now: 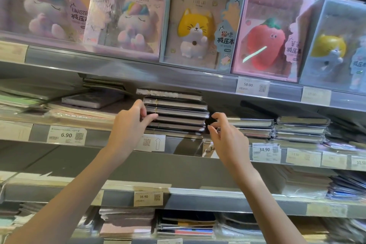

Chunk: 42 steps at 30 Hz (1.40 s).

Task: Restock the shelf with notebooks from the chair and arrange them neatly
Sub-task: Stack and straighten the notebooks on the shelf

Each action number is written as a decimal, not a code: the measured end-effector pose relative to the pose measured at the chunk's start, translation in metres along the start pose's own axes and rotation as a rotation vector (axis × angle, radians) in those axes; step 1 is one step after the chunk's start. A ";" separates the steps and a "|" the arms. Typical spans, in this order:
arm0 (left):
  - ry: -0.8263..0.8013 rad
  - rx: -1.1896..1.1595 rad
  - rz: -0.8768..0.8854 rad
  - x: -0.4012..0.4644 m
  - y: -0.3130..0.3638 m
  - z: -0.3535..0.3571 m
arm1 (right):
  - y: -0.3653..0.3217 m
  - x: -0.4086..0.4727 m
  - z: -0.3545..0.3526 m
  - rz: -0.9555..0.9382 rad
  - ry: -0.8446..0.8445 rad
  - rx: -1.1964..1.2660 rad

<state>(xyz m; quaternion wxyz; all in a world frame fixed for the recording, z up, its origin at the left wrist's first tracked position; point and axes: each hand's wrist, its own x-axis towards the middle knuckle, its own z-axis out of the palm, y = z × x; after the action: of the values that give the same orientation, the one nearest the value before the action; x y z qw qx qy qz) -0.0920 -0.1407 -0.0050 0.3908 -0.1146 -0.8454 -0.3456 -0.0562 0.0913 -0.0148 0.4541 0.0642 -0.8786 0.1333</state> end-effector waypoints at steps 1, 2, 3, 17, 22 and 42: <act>0.026 0.001 -0.010 0.000 0.002 0.001 | 0.000 0.003 -0.002 0.015 0.003 0.006; 0.046 0.001 -0.018 -0.001 0.003 0.002 | -0.001 0.006 -0.003 0.021 0.005 0.008; 0.057 -0.001 -0.025 -0.001 0.005 0.003 | -0.001 0.009 -0.003 0.020 0.011 0.000; 0.042 -0.090 -0.049 0.003 0.007 0.006 | -0.007 0.015 0.038 -0.189 0.143 -0.252; 0.008 -0.095 -0.046 0.003 -0.001 0.004 | -0.015 0.019 0.053 -0.159 0.161 -0.252; 0.004 -0.285 -0.048 0.017 -0.009 0.021 | -0.013 0.025 0.067 -0.191 0.128 -0.371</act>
<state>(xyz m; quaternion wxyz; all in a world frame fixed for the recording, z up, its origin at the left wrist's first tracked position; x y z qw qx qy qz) -0.1198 -0.1348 -0.0066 0.3638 -0.1479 -0.7894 -0.4718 -0.1197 0.0598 -0.0291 0.5237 0.0538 -0.8473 -0.0706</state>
